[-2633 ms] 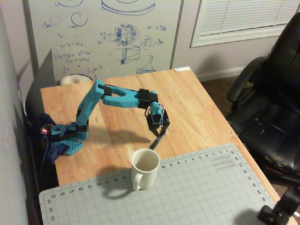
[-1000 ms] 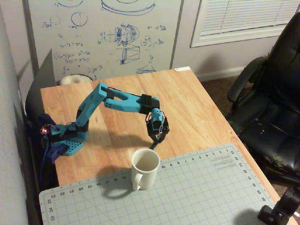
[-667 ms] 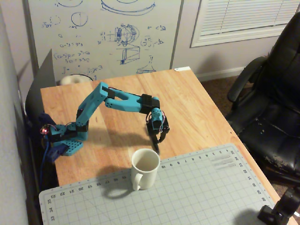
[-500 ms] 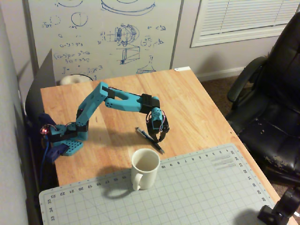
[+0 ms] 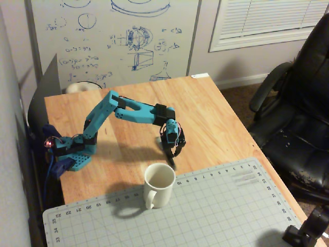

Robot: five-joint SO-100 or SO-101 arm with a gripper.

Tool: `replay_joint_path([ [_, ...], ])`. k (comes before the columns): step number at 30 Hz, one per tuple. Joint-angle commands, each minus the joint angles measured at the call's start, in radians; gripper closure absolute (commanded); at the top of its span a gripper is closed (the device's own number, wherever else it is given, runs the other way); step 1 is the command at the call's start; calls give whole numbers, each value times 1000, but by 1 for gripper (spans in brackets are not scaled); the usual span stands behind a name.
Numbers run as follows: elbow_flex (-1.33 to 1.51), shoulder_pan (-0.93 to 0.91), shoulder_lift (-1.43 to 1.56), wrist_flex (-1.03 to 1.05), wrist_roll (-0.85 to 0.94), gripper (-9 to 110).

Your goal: Touch the pen.

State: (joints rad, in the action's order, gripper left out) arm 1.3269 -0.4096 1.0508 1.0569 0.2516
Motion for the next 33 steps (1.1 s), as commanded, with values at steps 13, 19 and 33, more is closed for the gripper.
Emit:
replay_joint_path([
  [13,-64,-17,38,-2,8,101],
  [19,-74,-17,38,-2,8,101],
  [33,-84,-18,40,-3,6,101],
])
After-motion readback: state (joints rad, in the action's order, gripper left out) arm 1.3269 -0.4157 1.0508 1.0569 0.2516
